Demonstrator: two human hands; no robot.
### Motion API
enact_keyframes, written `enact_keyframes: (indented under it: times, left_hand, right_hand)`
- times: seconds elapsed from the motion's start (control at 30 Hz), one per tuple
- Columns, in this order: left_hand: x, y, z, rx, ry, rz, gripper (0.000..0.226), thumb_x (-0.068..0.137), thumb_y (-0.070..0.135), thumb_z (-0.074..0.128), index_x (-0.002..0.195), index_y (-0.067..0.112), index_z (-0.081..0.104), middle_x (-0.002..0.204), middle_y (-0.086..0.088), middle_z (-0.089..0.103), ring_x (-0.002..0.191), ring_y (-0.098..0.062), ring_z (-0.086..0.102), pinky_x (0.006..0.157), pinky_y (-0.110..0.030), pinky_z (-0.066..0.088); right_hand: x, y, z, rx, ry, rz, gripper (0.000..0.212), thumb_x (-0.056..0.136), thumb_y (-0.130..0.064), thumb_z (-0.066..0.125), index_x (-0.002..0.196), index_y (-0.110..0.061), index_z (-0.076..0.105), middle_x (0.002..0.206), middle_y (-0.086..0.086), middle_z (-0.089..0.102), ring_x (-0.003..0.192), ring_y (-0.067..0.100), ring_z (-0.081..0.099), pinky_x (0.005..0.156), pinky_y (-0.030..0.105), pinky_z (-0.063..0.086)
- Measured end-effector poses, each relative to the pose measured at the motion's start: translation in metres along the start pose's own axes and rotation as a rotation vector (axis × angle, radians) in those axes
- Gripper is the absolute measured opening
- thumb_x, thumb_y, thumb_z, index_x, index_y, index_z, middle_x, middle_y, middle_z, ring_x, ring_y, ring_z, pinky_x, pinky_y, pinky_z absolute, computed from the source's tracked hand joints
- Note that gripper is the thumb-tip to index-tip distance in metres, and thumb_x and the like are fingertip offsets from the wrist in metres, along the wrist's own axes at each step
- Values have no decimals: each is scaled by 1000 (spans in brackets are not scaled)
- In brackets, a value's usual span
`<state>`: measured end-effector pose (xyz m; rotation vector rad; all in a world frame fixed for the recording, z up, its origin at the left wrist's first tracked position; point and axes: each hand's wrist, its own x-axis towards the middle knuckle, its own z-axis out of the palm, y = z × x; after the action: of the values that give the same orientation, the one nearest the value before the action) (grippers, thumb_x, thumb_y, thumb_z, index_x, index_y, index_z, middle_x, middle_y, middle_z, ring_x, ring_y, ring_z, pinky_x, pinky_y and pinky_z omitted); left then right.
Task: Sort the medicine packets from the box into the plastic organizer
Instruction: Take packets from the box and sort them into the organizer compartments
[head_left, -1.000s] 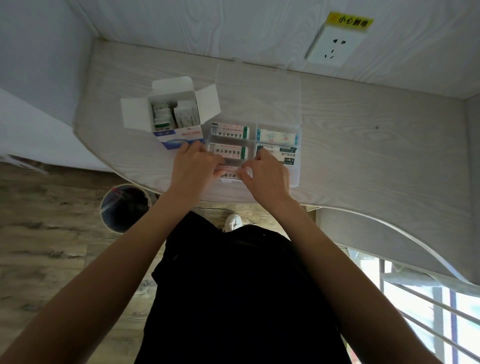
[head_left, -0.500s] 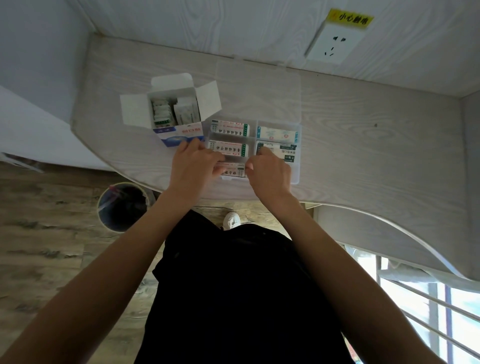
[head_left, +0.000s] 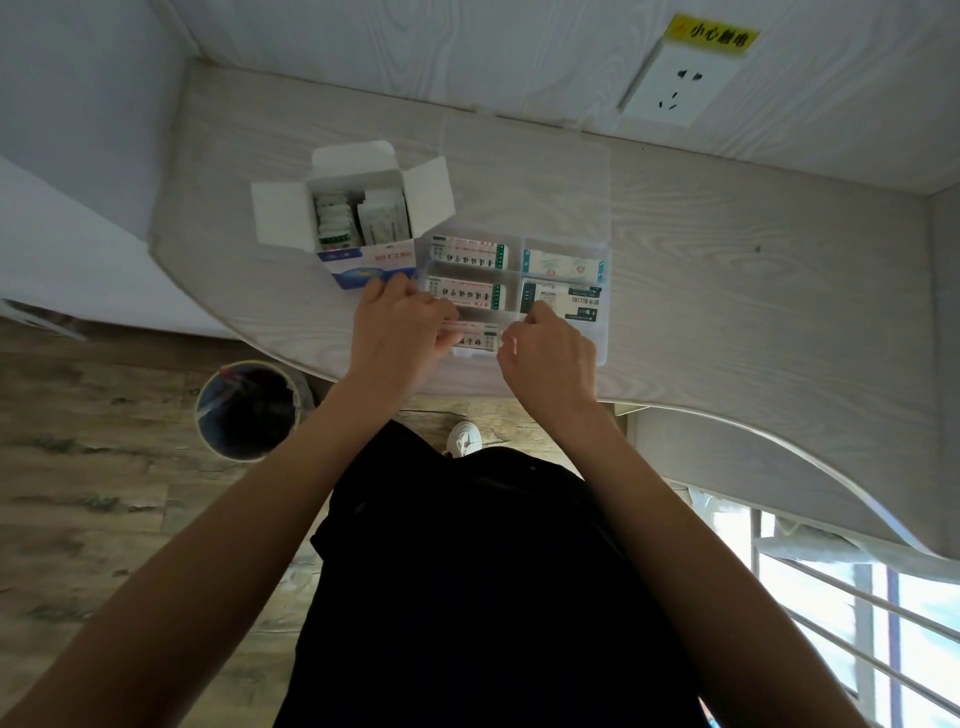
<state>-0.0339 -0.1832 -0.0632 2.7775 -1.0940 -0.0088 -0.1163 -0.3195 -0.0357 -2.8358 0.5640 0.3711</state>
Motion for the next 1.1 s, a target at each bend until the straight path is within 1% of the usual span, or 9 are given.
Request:
enact_keyframes:
  times: [0.13,0.23,0.33,0.57,0.77,0.83,0.9,1.0,1.1]
  left_hand:
    - [0,1,-1,3,6,8,11,70,30,76,71,19,73,65,-1,69,71,-26,60,73,-35,44]
    - [0,0,-2,-10,2,7,13,71,30,76,73,18,73,67,-2,70,74,-27,60,74,-36,43]
    - [1,0,-3,-22,2,10,16,70,31,77,77,17,73,71,-3,71,76,-27,60,75,-36,43]
    - [0,1,-2,-81,2,-14,18,70,29,78,84,18,74,75,-4,72,78,-27,60,78,-38,42]
    - [1,3,-4,-105,23,-10,9,71,24,77,77,18,74,67,-5,70,71,-27,60,76,-38,43]
    - [1,4,-5,-116,26,0,4,73,23,75,75,20,74,66,-4,70,71,-26,59,75,-37,42]
    - [2,4,-5,-108,22,7,2,75,22,75,76,20,75,66,-4,70,71,-26,59,75,-36,42]
    - [3,4,-5,-56,11,15,4,71,23,78,70,21,74,61,-4,67,67,-25,59,73,-35,45]
    - [4,4,-5,-19,-5,12,9,67,24,81,66,21,73,59,-4,65,65,-25,59,71,-33,46]
  right_hand:
    - [0,-4,3,-83,23,-24,24,94,-13,41,102,-9,63,103,4,53,69,15,41,57,28,32]
    - [5,-4,4,-109,8,-29,24,94,-11,42,109,-10,61,104,5,55,74,18,53,58,28,33]
    - [10,-5,5,-95,-6,18,23,92,-8,47,106,-11,64,100,4,58,82,22,61,59,29,34]
    - [18,-3,7,-58,-8,111,19,94,-14,53,105,-17,69,104,3,64,89,22,63,63,26,37]
    - [16,-2,5,-61,25,90,16,93,-16,57,103,-16,69,103,1,64,89,22,64,65,26,41]
    - [13,2,1,-17,51,65,21,94,-15,54,108,-20,68,106,-1,64,91,21,64,67,26,40]
    - [11,1,-2,58,48,26,24,96,-22,49,113,-25,66,109,-2,63,93,21,63,69,26,39]
    - [13,0,-2,108,38,-7,26,97,-32,46,114,-27,65,107,0,63,91,22,62,69,27,39]
    - [19,-1,5,72,-3,-11,27,97,-32,46,111,-25,67,105,1,63,92,23,62,68,27,38]
